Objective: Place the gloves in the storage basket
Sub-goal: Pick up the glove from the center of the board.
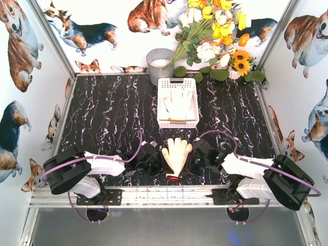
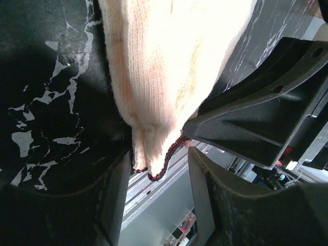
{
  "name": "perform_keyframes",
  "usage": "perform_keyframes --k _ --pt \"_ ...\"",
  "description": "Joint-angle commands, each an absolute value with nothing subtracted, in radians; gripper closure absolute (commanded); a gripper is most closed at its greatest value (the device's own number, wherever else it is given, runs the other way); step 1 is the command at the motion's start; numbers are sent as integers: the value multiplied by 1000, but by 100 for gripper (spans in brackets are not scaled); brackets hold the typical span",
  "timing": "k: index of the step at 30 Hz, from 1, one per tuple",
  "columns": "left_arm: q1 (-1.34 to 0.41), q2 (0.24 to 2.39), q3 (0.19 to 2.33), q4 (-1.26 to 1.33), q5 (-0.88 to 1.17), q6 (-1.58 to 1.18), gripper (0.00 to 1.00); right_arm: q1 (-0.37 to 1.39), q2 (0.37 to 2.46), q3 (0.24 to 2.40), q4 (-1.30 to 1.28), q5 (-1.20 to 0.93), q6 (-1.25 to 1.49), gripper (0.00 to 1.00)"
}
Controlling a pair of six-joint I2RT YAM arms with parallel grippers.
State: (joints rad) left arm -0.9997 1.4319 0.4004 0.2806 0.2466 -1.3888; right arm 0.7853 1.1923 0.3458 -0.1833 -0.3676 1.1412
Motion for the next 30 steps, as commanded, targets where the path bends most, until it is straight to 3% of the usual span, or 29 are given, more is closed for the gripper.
perform_keyframes --k 1,6,17,20,25,30 --pt "-995 1456 382 269 215 -1392 57 792 1236 368 -207 -334 1093 78" --pt "-996 1433 369 247 174 -1392 58 792 1272 383 -216 -330 1081 80" --pt "-1006 1573 397 483 240 -1429 66 792 1281 394 -210 -323 1082 81" --pt "-1007 1596 405 515 255 -1445 73 792 1252 393 -203 -316 1096 81" --pt "-1001 1574 396 522 265 -1499 98 785 1153 391 -223 -276 1110 70" --pt "-986 1519 368 529 273 -1566 100 755 1049 416 -271 -249 1097 53"
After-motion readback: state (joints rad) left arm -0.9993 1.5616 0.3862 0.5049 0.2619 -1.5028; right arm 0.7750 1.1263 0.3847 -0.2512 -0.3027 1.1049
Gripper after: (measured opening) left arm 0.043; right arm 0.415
